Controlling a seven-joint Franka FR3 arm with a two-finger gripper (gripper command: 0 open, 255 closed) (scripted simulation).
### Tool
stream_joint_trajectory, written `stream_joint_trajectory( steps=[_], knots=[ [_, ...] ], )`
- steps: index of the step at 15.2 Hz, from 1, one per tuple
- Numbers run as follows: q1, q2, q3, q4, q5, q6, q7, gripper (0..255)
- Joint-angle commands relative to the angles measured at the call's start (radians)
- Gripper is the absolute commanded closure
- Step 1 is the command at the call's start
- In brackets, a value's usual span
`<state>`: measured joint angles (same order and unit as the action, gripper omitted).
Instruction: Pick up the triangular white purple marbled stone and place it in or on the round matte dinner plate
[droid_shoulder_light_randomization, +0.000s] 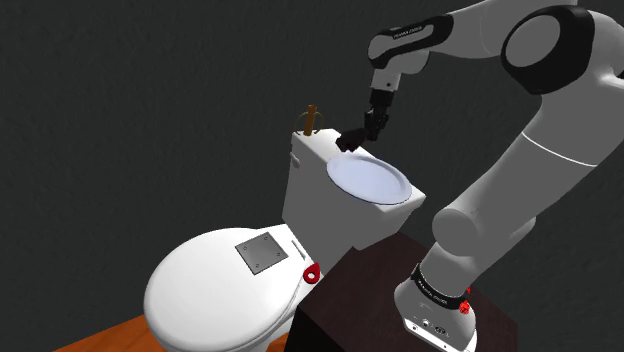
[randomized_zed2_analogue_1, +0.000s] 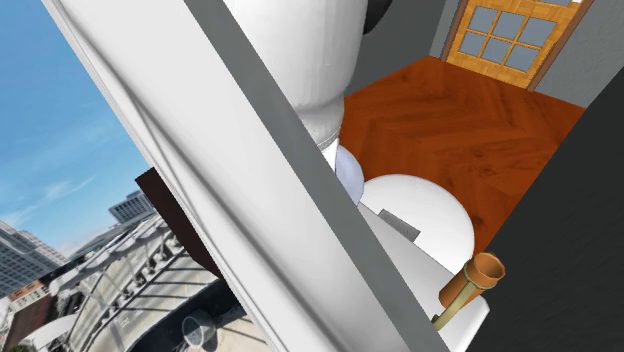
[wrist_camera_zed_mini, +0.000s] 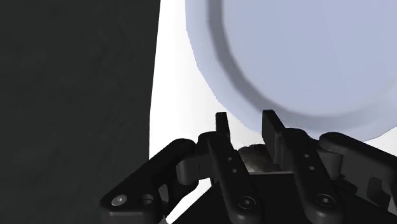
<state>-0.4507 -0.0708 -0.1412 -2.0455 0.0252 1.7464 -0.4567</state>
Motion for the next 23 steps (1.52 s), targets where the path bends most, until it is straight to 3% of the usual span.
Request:
stream_joint_trajectory(
  steps=[1,5,6,11,13,20,23],
  knots=[
    [0.0,-0.009,0.0,0.015,-0.001,-0.025,0.001,255],
    [0.0,-0.014,0.0,0.035,-0.002,-0.05,0.003,255],
    [0.0,-0.014,0.0,0.035,-0.002,-0.05,0.003,0],
    [-0.01,0.303,0.005,0.392,0.135,-0.261,-0.467,0],
    [-0.021,0.39,0.026,0.501,0.157,-0.333,-0.573,0],
    [-0.01,0.349,0.033,0.351,0.156,-0.223,-0.576,0],
    [-0.01,0.349,0.033,0.351,0.156,-0.223,-0.576,0]
  ],
)
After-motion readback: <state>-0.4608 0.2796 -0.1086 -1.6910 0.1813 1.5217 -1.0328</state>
